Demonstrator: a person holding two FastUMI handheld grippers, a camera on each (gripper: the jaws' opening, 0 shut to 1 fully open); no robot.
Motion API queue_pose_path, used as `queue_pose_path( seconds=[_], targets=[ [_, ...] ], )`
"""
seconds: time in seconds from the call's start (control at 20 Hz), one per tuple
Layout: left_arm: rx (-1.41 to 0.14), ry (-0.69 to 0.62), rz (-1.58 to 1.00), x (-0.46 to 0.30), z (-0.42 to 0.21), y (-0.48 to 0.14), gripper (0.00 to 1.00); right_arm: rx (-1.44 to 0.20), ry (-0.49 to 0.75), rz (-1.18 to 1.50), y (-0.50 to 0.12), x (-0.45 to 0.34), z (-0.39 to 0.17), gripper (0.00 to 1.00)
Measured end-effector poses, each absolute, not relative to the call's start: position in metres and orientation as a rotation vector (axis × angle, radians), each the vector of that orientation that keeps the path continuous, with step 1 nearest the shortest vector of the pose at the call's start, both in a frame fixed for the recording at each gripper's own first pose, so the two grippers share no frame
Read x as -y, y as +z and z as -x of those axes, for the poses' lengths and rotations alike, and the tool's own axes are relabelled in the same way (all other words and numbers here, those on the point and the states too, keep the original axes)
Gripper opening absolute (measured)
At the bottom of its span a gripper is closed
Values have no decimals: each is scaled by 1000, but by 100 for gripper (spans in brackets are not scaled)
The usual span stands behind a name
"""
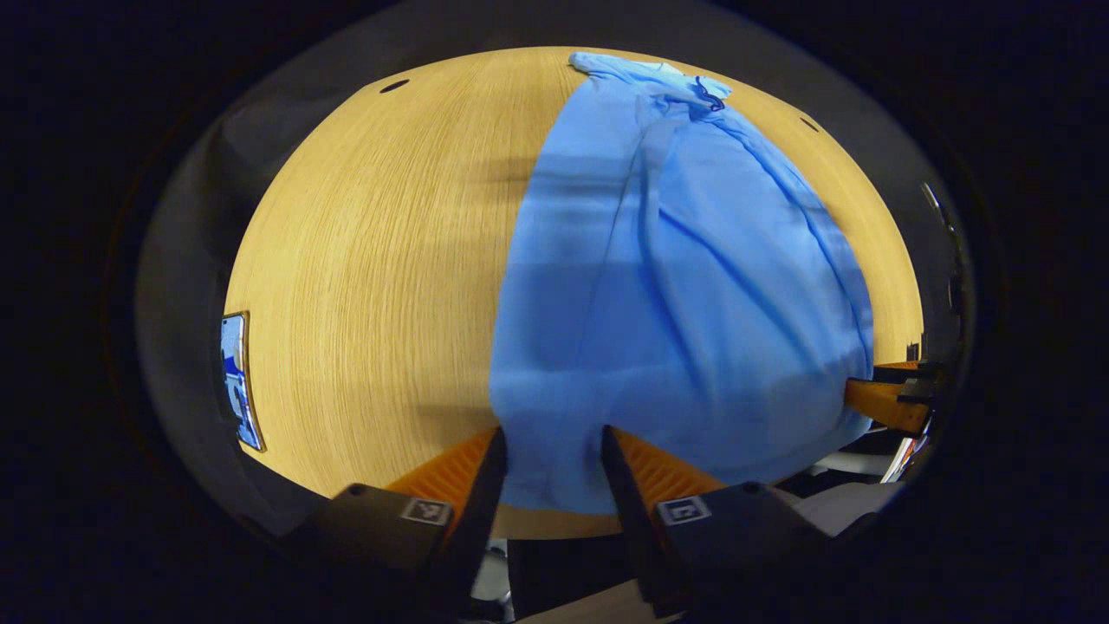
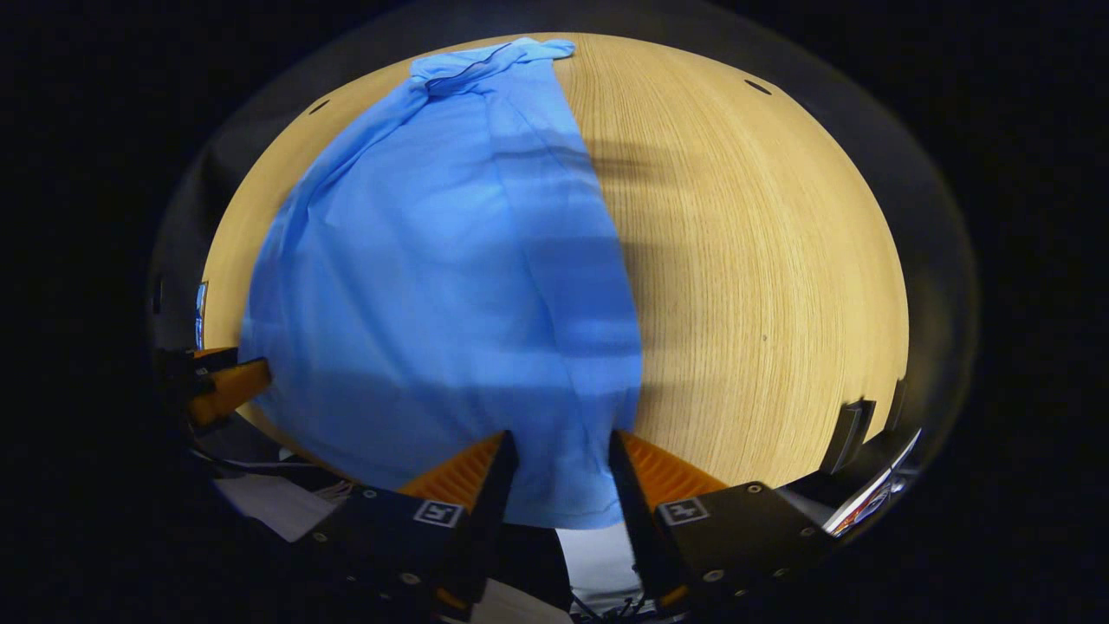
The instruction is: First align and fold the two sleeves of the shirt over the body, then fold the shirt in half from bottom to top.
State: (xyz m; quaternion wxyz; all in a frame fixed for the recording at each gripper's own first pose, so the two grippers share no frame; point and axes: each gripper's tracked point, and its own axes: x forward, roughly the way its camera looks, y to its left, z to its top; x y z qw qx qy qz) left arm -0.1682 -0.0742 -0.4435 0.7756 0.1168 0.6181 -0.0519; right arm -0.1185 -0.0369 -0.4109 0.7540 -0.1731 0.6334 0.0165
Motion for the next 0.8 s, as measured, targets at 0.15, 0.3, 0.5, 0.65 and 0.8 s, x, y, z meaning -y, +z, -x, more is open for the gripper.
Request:
queue_pose_path(
  seconds=[0.15,0.3,0.5,0.65,0.8],
  targets=[
    [-1326,-142,-225,81,167,-444,23,-1369,53,365,-410,33,118,26],
    [-1327,-148,-140,83,164,-443,4,-1377,57,325,-412,30,118,3],
    [-1296,-145,-180,80,148,-430,4,-1362,90,271,-395,9,104,1],
    [-1236,-174,-136,96,123,-405,4,-1290,122,295,-374,-4,79,0],
    [-1138,-201,-111,107,79,-376,4,-1185,146,410,-350,-7,41,1]
  ],
)
